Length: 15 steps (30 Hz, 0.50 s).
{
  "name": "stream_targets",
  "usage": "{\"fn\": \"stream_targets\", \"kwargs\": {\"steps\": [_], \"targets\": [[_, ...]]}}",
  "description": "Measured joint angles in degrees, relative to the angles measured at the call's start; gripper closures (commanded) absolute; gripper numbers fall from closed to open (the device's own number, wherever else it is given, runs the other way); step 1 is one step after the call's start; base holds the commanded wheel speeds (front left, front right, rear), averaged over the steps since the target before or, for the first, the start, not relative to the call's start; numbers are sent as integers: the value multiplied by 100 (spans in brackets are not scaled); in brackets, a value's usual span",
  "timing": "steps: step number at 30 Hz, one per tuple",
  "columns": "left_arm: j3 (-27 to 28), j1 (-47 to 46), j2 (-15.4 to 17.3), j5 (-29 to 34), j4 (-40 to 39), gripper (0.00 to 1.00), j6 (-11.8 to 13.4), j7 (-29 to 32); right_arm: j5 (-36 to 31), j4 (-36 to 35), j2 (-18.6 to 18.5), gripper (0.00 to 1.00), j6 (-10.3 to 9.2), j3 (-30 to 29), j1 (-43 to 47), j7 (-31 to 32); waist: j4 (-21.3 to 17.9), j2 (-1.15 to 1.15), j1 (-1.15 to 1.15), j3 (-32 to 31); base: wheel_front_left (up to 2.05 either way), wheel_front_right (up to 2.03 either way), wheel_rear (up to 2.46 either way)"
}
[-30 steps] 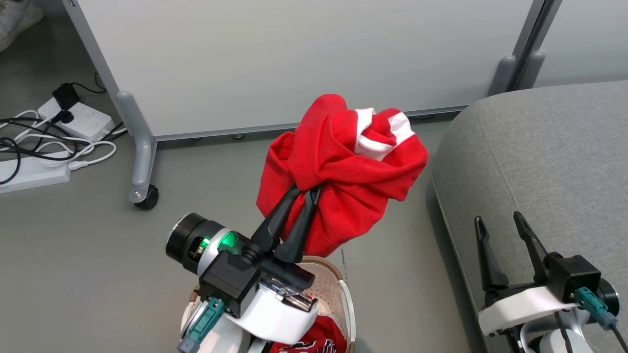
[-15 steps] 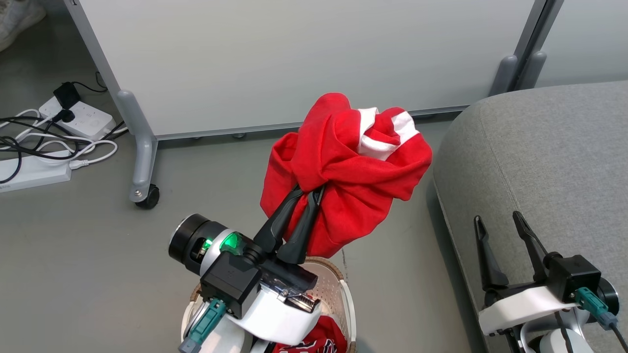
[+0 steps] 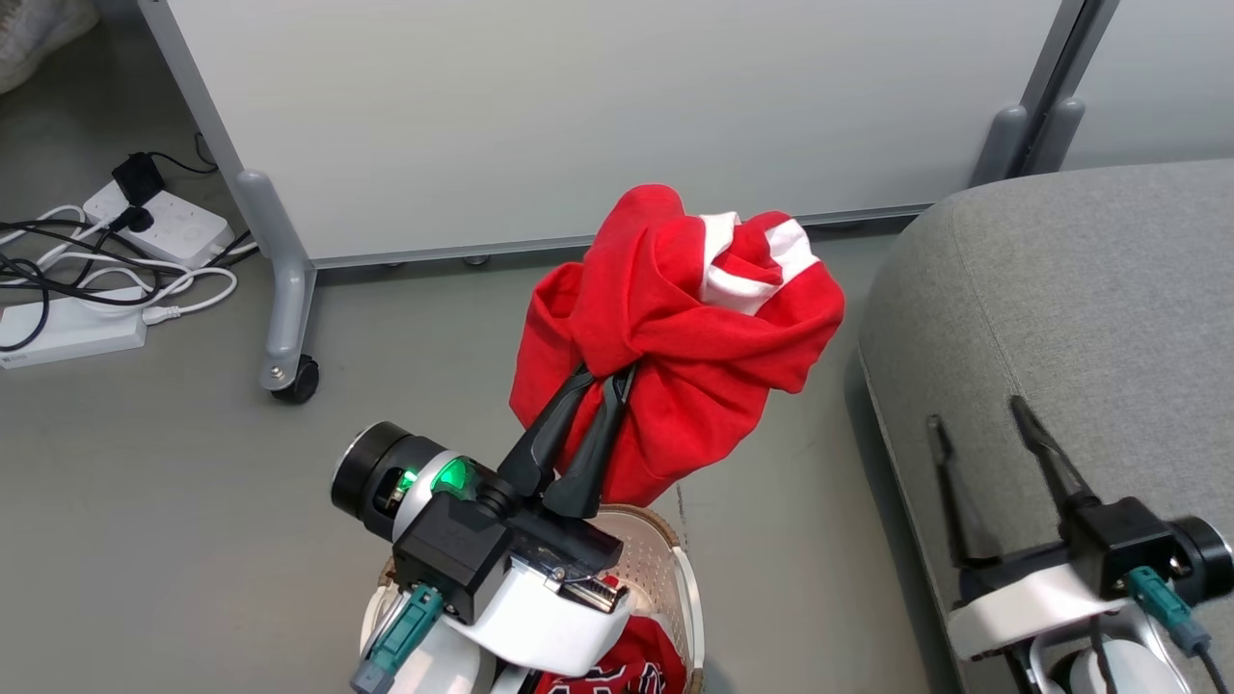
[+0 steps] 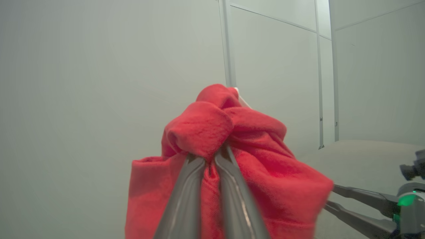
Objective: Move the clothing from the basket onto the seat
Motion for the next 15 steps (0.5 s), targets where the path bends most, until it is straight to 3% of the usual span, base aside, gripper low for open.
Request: {"fn": "stream_targets", "kwargs": {"steps": [10,15], "targets": [[59,-41,0,7,90,100,-35,0,18,-1594,-902,0,1,1722,-38,0,-32,0,0,155,0,0,0],[-11,-74,1,11,162,100,-94,0,-33,-1869,-1140,0,0,2225,-198,0,-28,0,0,195,0,0,0]]}}
